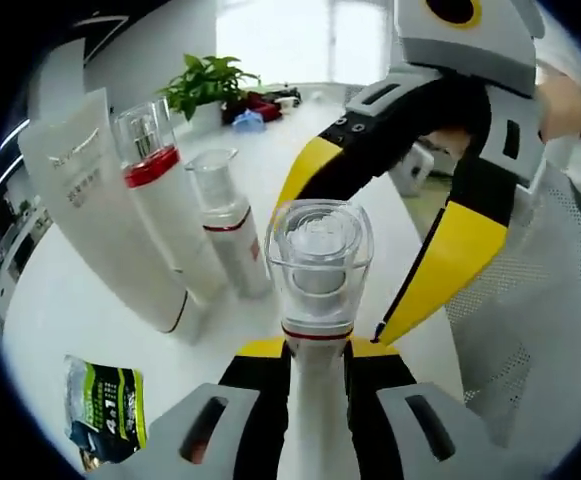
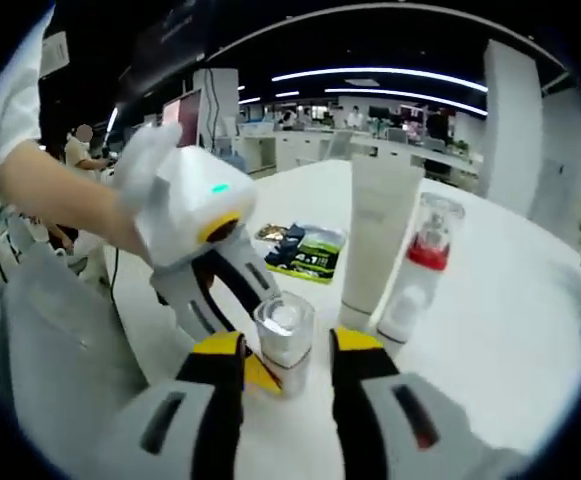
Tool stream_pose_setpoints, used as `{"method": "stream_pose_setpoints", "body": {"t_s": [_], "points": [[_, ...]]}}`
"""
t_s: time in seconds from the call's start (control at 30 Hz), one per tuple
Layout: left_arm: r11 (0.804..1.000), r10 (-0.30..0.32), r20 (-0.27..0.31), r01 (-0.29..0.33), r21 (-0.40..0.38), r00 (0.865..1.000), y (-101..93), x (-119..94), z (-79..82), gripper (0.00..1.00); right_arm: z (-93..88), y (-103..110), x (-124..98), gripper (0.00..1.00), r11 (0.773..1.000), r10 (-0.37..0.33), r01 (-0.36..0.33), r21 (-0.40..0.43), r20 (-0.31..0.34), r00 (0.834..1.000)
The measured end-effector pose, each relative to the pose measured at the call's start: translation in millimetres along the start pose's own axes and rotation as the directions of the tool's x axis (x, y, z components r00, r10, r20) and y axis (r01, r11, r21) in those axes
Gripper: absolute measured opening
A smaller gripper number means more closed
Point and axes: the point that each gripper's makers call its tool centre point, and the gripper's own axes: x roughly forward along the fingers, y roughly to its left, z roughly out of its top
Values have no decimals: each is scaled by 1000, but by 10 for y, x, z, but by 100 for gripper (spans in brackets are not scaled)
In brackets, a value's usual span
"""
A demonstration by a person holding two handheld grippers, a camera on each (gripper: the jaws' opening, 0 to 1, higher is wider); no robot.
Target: Arrange the skincare products in the storage area until every visible bottle or jar stands upright without overlapping.
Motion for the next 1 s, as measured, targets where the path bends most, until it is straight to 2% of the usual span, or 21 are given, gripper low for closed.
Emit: {"method": "stream_pose_setpoints", "body": {"t_s": [0.27,0.37,0.63,0.8,1.0], "points": [[1000,4,8,-4,1,1000,100,34,31,17,-218,-210,-170,38,997,-52,54,56,-38,998],[1000,6,11,-6,1,1000,167,56,44,17,-307,-324,-244,42,993,-78,82,79,-55,995],[1000,19,13,-19,3,1000,312,103,97,17,-408,-541,-403,54,985,-129,136,107,-68,989],[1000,26,20,-26,-2,999,391,132,139,17,-450,-594,-454,58,980,-142,150,131,-70,987],[999,35,28,-35,-1,999,464,157,184,17,-471,-553,-452,63,980,-128,138,143,-75,989]]}}
